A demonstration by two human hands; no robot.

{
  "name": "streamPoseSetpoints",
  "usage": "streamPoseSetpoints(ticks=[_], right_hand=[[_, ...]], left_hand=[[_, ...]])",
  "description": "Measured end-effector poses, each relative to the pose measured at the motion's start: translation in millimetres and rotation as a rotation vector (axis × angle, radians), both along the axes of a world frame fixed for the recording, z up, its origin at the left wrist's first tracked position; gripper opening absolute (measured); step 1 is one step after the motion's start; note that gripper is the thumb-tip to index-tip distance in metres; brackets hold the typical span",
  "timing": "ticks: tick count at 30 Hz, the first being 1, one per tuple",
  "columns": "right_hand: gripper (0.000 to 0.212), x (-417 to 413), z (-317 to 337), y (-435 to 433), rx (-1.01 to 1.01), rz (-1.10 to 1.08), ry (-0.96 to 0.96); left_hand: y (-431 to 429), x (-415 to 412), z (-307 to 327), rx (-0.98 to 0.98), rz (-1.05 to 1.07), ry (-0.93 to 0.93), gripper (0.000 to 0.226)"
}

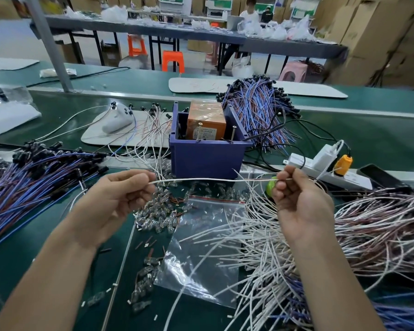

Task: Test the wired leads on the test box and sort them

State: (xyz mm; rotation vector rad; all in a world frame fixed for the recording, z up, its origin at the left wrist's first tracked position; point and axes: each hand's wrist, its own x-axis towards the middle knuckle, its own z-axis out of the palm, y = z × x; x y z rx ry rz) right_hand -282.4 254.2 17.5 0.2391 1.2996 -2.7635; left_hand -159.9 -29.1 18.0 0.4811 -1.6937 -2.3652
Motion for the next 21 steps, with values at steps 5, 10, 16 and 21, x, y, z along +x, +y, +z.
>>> streamPoseSetpoints(ticks=[5,10,16,21], right_hand=[[0.026,0,-1,0,0.013,0.004,0.001],[0.023,0,-1,1,0.004,0.017,-0.015],[0.029,-1,-2,3,0.223,0.065,0.012],[0.029,15,-2,-10,0.544,0.316,0.199]], left_hand=[[-3,-2,-1,0.191,0.031,0.044,0.024],[-7,-1,0,0.222,0.008,0.064,0.026],[7,-1,6,0.007,0.098,0.039,0.018],[42,-2,9,-0.404,0.103,0.04,0.005]])
